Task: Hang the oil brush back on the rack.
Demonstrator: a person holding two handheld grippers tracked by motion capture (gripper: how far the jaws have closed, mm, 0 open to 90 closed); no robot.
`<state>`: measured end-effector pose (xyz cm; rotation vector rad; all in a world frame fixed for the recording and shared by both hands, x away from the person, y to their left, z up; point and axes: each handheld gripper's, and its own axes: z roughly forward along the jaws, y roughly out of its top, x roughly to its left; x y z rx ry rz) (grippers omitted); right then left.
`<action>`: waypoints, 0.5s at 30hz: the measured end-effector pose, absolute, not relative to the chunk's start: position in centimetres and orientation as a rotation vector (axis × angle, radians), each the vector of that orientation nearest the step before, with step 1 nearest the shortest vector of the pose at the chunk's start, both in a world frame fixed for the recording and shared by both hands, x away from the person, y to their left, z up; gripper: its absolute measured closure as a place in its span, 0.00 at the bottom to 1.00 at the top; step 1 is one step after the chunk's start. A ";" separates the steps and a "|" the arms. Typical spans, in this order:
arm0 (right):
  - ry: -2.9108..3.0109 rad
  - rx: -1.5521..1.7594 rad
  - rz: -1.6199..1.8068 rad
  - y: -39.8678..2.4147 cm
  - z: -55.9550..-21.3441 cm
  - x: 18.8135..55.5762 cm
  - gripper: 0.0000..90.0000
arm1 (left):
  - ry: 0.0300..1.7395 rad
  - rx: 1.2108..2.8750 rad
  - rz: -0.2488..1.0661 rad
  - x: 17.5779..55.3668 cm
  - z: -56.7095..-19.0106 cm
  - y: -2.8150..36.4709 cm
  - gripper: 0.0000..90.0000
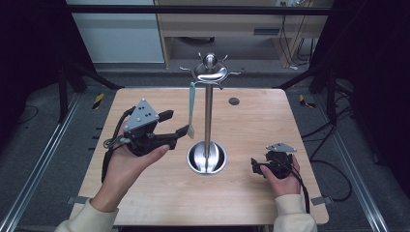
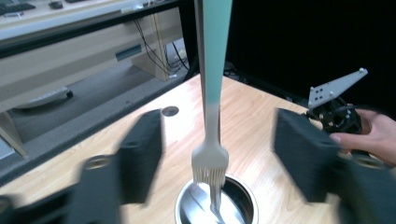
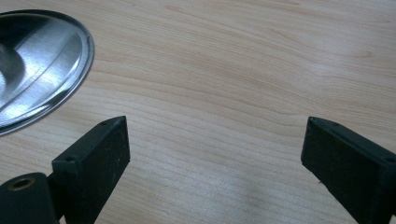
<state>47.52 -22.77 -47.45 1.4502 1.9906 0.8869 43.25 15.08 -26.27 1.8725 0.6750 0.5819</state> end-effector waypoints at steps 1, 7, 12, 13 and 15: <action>1.987 1.453 0.887 -22.8 -47.4 47.5 0.10 | 0.687 1.878 0.582 43.1 -26.4 15.1 0.20; 1.991 1.450 0.886 -22.7 -47.4 47.5 0.10 | 0.690 1.879 0.561 42.1 -26.8 15.2 0.11; 1.986 1.454 0.888 -22.8 -47.4 47.4 0.10 | 0.678 1.861 0.548 41.2 -26.8 15.4 0.09; 1.988 1.450 0.884 -22.8 -47.4 47.5 0.10 | 0.674 1.861 0.548 41.0 -26.8 15.5 0.08; 1.990 1.449 0.882 -22.8 -47.4 47.4 0.10 | 0.670 1.858 0.548 40.6 -26.9 15.7 0.08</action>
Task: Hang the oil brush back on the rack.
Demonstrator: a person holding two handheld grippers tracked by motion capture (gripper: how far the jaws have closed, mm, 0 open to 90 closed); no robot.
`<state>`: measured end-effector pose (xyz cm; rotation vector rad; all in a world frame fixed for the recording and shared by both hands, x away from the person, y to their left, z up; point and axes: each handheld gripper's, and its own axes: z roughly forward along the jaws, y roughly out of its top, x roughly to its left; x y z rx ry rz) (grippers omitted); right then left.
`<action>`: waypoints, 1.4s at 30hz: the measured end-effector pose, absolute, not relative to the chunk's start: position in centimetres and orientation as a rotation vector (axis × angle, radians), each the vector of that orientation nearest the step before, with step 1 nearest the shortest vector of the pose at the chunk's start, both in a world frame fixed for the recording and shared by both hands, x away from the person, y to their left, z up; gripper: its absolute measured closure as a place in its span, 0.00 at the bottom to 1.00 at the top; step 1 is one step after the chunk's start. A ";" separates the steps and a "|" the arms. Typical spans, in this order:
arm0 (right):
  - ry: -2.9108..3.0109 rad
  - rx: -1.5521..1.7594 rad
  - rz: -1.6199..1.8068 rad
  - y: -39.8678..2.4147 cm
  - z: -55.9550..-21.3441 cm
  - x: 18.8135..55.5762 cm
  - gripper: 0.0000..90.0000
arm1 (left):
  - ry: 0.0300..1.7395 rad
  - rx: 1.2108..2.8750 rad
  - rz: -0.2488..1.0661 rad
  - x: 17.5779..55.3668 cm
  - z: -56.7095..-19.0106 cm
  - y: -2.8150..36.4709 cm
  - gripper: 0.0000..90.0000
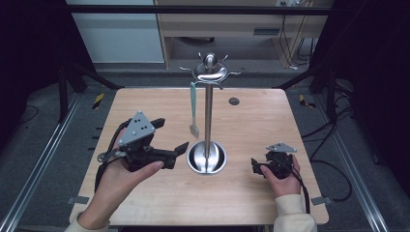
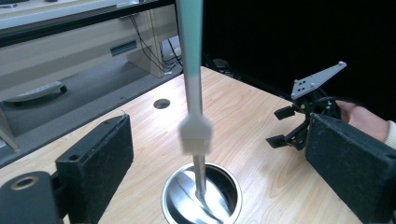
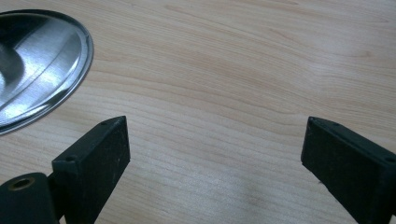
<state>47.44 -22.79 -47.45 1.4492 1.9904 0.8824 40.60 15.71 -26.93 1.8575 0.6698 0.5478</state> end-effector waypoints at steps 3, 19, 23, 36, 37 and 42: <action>1.988 1.449 0.886 -22.8 -47.4 47.4 0.10 | 0.654 1.864 0.548 40.0 -27.1 15.9 0.07; 1.986 1.445 0.878 -22.8 -47.4 47.4 0.10 | 0.663 1.875 0.550 38.8 -29.8 17.3 0.07; 1.988 1.447 0.880 -22.9 -47.4 47.4 0.10 | 0.670 1.888 0.543 38.7 -30.7 17.6 0.07; 1.983 1.452 0.877 -22.8 -47.4 47.3 0.10 | 0.720 1.928 0.543 38.9 -34.3 18.4 0.06; 1.983 1.452 0.877 -22.8 -47.4 47.3 0.10 | 0.727 1.931 0.538 38.9 -34.7 18.4 0.06; 1.982 1.453 0.878 -22.8 -47.4 47.3 0.10 | 0.741 1.957 0.534 39.1 -36.5 18.8 0.06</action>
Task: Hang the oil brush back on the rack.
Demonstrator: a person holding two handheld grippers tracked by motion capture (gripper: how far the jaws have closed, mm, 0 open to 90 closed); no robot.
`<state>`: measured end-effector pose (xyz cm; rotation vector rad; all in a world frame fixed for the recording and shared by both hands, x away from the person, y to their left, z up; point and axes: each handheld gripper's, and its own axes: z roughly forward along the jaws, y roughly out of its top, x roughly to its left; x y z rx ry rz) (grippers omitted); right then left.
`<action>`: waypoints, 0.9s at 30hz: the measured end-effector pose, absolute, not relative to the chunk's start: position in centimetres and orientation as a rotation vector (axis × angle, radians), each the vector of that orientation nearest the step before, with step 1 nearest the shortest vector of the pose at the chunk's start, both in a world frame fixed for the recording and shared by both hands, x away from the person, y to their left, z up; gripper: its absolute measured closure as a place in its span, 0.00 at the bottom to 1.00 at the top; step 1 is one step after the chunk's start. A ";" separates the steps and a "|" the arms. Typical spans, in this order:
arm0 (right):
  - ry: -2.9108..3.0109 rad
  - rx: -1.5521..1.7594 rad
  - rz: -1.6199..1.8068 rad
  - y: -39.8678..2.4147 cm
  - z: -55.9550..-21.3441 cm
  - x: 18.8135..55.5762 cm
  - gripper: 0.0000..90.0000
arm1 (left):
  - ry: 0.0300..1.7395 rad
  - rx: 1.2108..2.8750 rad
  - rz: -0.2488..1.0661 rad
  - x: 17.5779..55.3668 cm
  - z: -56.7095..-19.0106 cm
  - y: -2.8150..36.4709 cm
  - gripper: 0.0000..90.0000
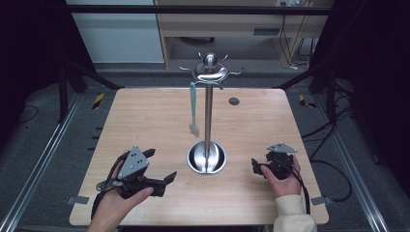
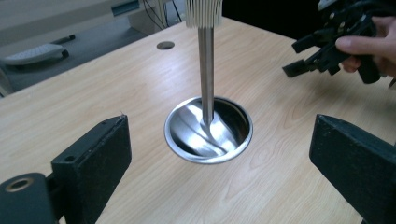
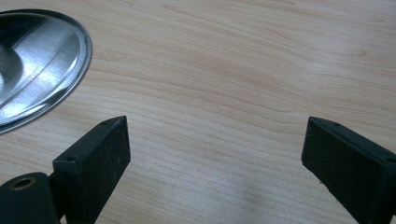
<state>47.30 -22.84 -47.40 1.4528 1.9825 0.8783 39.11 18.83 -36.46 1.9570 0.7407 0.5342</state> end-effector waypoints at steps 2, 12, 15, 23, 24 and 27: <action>1.983 1.450 0.876 -22.8 -47.4 47.3 0.10 | 0.745 1.968 0.539 39.2 -37.0 19.0 0.06; 1.987 1.455 0.874 -22.8 -47.5 47.3 0.09 | 0.746 2.000 0.565 39.6 -39.8 20.1 0.04; 1.986 1.455 0.872 -22.8 -47.5 47.3 0.09 | 0.756 2.009 0.569 39.8 -40.5 20.5 0.04; 1.987 1.456 0.870 -22.8 -47.5 47.3 0.09 | 0.800 2.024 0.573 40.4 -42.4 21.9 0.04; 1.987 1.456 0.870 -22.8 -47.5 47.3 0.09 | 0.808 2.025 0.575 40.5 -42.6 22.0 0.04; 1.988 1.455 0.869 -22.7 -47.6 47.3 0.09 | 0.829 2.025 0.581 40.7 -43.1 22.6 0.04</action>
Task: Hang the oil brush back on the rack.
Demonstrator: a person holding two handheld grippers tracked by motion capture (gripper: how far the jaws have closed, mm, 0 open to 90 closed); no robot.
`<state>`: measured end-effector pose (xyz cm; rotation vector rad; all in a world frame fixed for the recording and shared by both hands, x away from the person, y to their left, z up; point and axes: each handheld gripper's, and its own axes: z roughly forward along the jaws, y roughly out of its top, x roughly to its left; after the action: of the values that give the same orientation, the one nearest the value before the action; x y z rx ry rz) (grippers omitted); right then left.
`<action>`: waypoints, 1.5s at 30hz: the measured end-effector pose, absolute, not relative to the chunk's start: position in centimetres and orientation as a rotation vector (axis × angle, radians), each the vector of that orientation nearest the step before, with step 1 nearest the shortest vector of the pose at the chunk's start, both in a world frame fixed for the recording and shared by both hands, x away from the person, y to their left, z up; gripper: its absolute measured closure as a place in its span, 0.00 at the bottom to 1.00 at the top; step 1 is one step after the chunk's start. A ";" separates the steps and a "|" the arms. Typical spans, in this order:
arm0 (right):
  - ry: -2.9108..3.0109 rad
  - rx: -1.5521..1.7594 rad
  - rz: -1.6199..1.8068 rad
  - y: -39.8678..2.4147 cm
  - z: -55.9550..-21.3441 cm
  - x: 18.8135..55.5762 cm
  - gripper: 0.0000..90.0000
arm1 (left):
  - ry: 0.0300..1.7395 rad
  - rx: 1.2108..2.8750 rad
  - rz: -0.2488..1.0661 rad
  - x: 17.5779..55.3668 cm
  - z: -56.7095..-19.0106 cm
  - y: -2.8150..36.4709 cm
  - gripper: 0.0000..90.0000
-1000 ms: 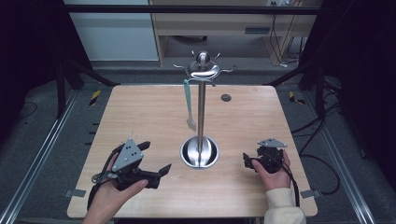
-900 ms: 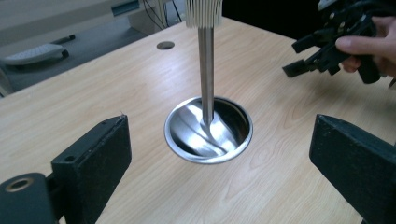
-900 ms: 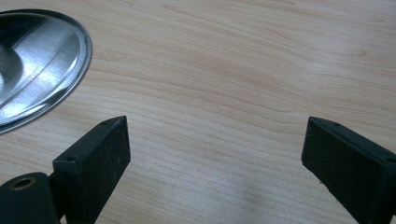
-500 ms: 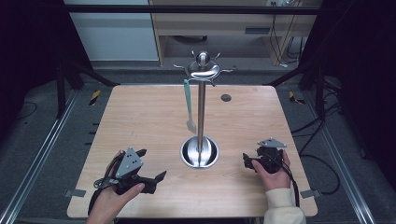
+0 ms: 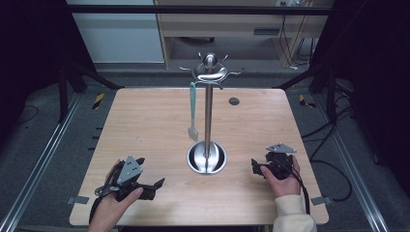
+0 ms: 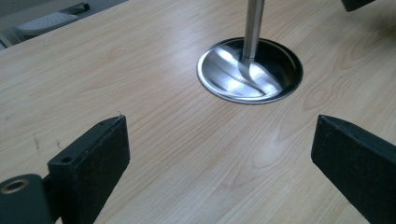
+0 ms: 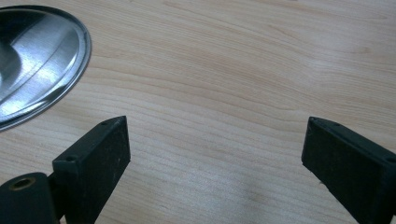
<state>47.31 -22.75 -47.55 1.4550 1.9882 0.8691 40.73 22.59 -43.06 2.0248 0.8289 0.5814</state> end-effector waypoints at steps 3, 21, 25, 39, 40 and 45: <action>1.988 1.456 0.869 -22.7 -47.5 47.3 0.09 | 0.846 2.030 0.582 41.0 -43.5 23.1 0.04; 1.991 1.458 0.869 -22.7 -47.6 47.3 0.09 | 0.971 2.038 0.587 42.6 -45.7 26.6 0.05; 1.993 1.454 0.868 -22.7 -47.6 47.3 0.09 | 1.002 2.049 0.605 43.1 -46.3 27.4 0.05; 1.997 1.449 0.866 -22.7 -47.6 47.3 0.09 | 1.094 2.099 0.685 44.4 -47.8 29.9 0.05; 1.997 1.449 0.866 -22.6 -47.6 47.3 0.09 | 1.098 2.106 0.691 44.5 -47.9 29.9 0.05; 2.002 1.448 0.858 -22.5 -47.7 47.4 0.09 | 1.121 2.136 0.708 44.8 -48.2 30.3 0.05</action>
<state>47.36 -22.47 -47.71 1.4482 2.0024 0.8577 44.83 30.34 -48.22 2.1358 1.1213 0.7078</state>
